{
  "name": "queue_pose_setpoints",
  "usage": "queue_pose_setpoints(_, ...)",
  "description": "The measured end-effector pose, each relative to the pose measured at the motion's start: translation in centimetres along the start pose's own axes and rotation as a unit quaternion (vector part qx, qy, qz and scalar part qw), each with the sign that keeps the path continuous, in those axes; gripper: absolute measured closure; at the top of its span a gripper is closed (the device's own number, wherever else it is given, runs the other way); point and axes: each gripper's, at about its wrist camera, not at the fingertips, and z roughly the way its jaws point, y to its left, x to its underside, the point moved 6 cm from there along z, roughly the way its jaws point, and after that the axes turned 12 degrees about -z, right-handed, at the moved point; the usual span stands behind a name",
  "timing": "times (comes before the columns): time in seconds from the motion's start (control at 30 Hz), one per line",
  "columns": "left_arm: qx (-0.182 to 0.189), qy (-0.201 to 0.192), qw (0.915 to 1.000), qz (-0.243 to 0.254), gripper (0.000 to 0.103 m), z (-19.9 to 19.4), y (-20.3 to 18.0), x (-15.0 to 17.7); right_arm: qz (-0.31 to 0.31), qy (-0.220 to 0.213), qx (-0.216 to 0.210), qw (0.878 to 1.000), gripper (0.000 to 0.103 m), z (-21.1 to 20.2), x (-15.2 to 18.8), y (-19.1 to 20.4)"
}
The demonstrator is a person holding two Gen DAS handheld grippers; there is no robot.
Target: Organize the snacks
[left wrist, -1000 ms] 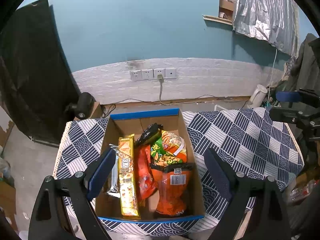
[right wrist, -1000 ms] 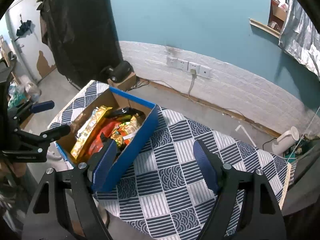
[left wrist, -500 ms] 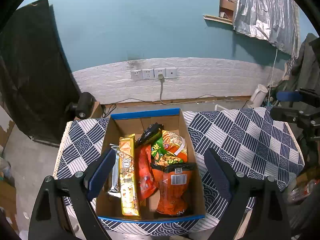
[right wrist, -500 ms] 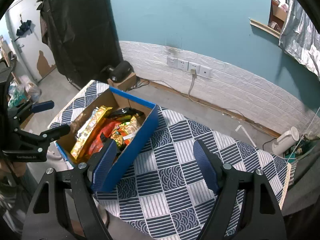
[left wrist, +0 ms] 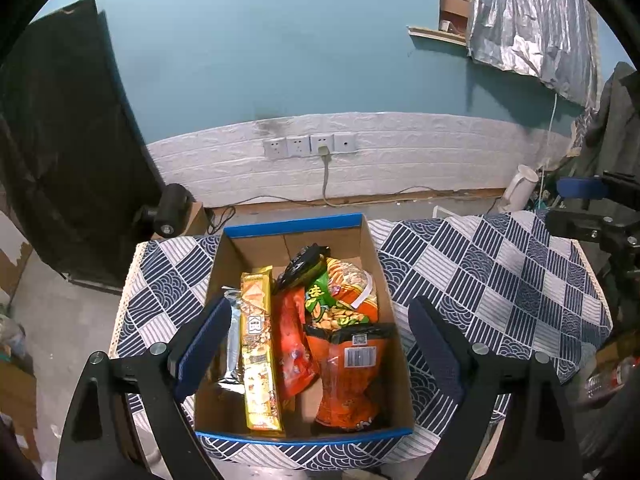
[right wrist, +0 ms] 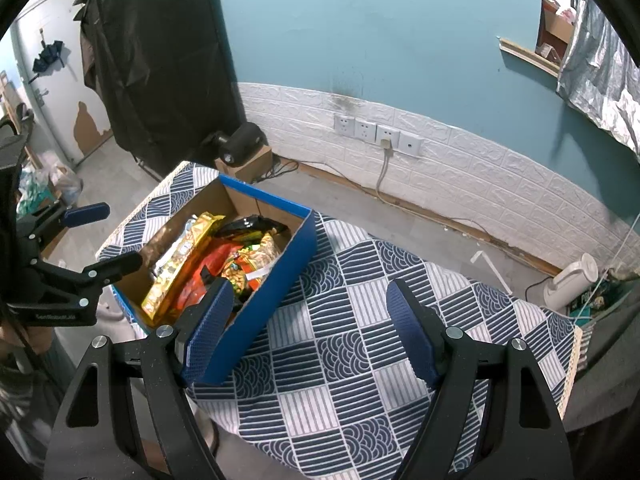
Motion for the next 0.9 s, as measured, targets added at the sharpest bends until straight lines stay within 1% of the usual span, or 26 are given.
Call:
queue_pose_setpoints(0.17, -0.003, 0.012, 0.9999, -0.001, 0.012, 0.38, 0.13, 0.12, 0.000, 0.001, 0.000, 1.000, 0.024, 0.00, 0.01, 0.01)
queue_pose_setpoints(0.37, -0.006, 0.008, 0.9999, 0.007, 0.012, 0.25, 0.00, 0.06, -0.001, 0.000, 0.000, 1.000, 0.024, -0.02, 0.01, 0.05)
queue_pose_setpoints(0.9, -0.008, 0.015, 0.9998, 0.010, 0.012, 0.44, -0.19, 0.12, 0.000, 0.000, 0.000, 1.000, 0.024, -0.09, 0.02, 0.03)
